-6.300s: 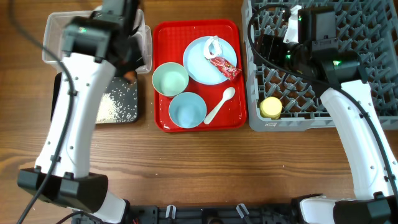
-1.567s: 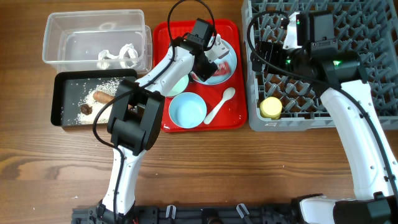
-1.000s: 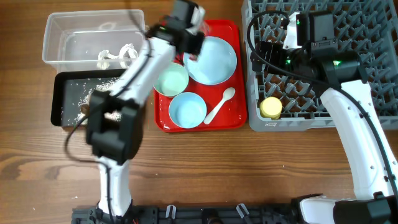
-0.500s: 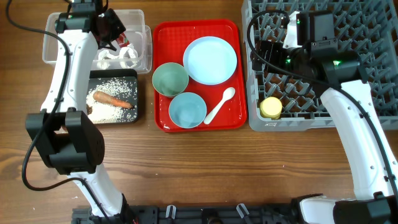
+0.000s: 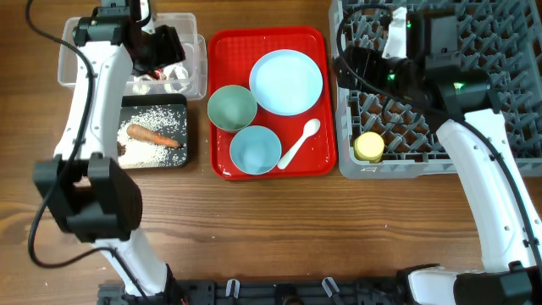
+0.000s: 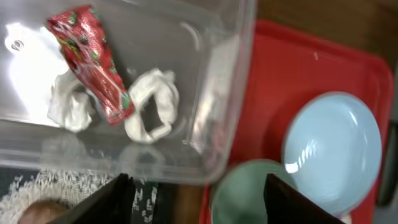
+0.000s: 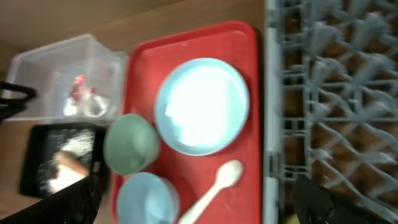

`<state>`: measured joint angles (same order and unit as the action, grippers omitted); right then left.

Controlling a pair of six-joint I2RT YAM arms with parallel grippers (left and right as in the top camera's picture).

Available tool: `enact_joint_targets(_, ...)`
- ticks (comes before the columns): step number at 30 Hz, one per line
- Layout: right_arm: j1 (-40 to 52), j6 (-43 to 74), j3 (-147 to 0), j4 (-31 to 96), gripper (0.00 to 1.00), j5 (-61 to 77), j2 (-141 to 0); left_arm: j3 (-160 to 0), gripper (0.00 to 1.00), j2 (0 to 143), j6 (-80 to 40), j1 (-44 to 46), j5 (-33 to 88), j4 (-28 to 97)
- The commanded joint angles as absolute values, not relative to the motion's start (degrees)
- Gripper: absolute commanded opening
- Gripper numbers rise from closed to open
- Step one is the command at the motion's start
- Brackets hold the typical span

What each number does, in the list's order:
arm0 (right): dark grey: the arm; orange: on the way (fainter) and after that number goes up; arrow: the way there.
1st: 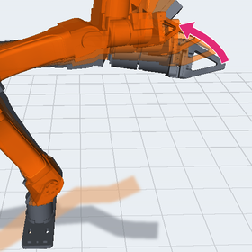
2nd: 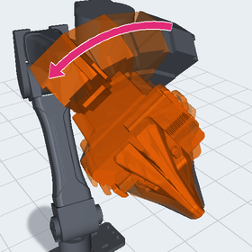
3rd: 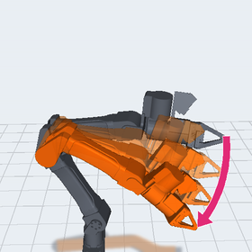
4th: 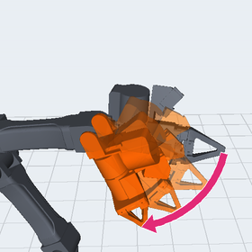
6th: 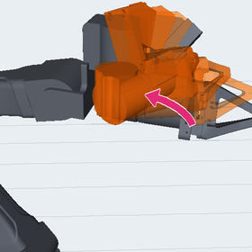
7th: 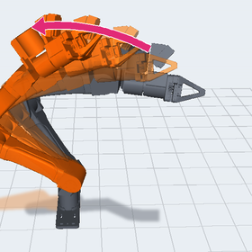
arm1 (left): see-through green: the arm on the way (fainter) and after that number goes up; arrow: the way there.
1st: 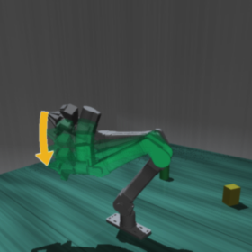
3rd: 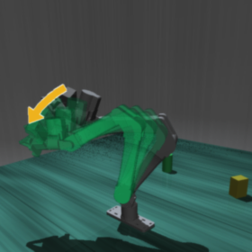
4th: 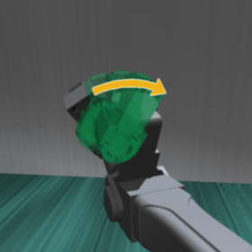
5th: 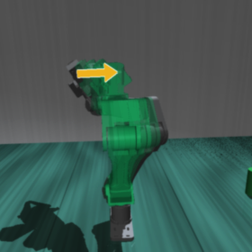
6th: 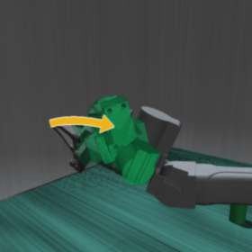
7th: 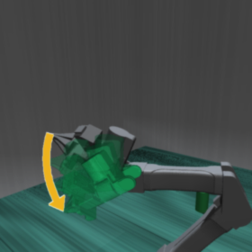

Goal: Sort waste into correct bins and load items into the dishwasher rack
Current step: 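Reach the right gripper to the light-blue bowl rim and grasp it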

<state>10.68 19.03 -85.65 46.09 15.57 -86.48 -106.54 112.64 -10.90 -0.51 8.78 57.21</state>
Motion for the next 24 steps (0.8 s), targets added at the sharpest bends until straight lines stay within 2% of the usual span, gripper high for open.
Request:
enact_joint_targets(1, 10.8, 19.3, -85.8, 44.6, 1.0, 21.6, -86.8, -106.7, 0.68, 106.5, -4.7, 2.2, 13.1, 62.7)
enact_joint_targets(3, 11.5, 19.3, -85.8, 44.4, 0.99, 21.6, -86.8, -106.7, 0.67, 105.8, -4.6, 3.8, 13.1, 66.6)
enact_joint_targets(6, 14.4, 17.6, -85.8, 44.6, 0.99, 21.1, -86.8, -106.7, 0.58, 105.7, -3.2, 7.1, 13.0, 72.6)
enact_joint_targets(10, 18.3, 17.7, -85.8, 45.0, 0.99, 18.0, -86.8, -106.7, 0.54, 105.7, -1.7, 10.9, 12.9, 80.1)
enact_joint_targets(18, 22.0, 23.1, -85.8, 46.3, 0.96, 17.5, -92.9, -105.2, 0.57, 105.7, -3.2, 12.1, 12.7, 84.9)
enact_joint_targets(24, 24.4, 25.2, -85.8, 46.5, 0.92, 18.1, -96.9, -100.8, 0.54, 105.7, -5.5, 12.0, 12.0, 84.2)
